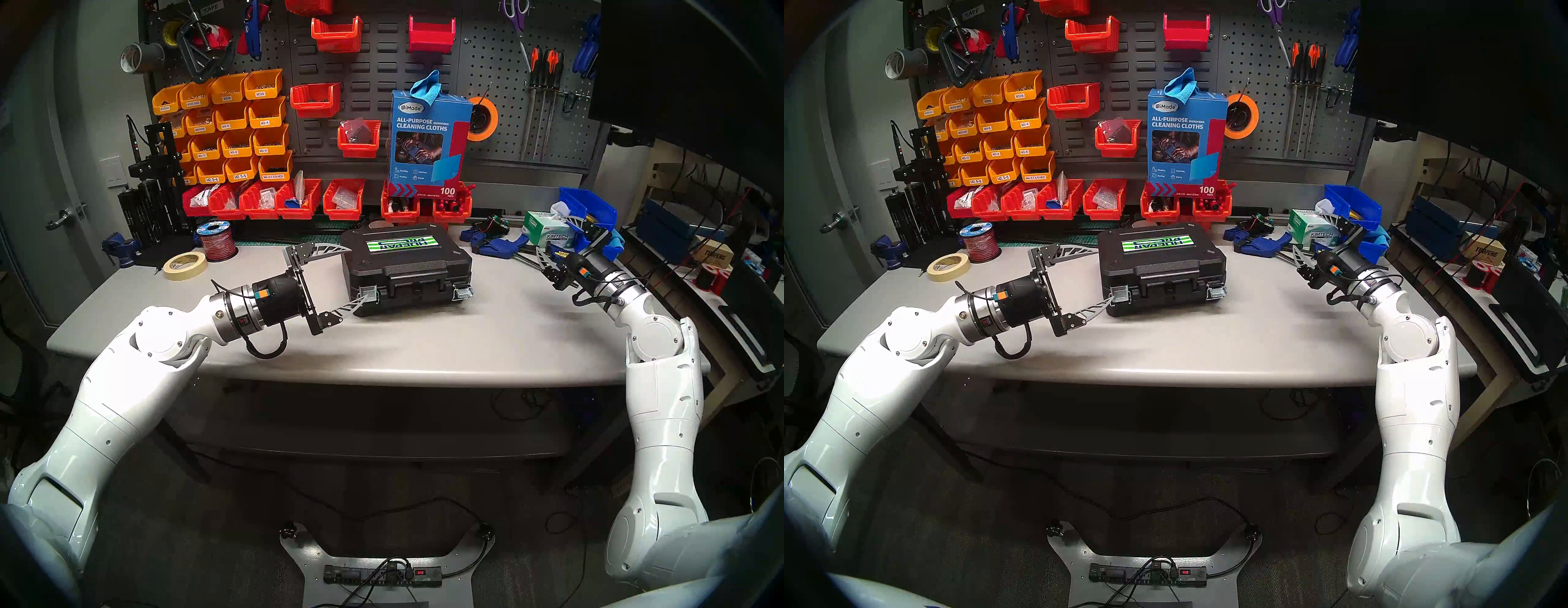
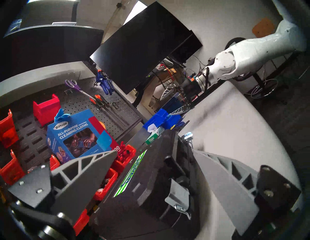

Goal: Open the tool box

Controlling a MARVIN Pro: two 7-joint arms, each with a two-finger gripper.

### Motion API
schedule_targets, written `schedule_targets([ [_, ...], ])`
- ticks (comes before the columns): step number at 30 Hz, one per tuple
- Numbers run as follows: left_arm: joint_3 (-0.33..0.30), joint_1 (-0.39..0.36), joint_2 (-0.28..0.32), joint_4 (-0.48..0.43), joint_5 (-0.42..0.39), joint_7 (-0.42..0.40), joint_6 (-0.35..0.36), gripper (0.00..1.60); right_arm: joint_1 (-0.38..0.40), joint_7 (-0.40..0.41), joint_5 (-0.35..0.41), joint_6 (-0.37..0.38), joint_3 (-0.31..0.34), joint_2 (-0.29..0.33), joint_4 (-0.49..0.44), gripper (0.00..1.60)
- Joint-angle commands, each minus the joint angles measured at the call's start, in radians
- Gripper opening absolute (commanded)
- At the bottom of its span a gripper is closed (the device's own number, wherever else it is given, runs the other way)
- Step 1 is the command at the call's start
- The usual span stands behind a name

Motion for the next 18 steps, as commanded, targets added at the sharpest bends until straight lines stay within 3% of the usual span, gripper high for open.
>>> schedule_targets([
  [1,-0.011,-0.006,0.026,0.017,-0.014,-0.036,-0.042,1.60,0.015,-0.002,0.000,0.003,0.000,0.002,-0.013,1.60],
  [7,0.003,-0.044,-0.012,0.043,0.058,-0.018,-0.043,1.60,0.015,-0.001,-0.001,0.003,0.000,0.001,-0.013,1.60],
  [18,0.027,-0.088,-0.039,0.052,0.089,-0.041,-0.051,1.60,0.016,0.000,-0.002,0.002,0.001,0.000,-0.013,1.60],
])
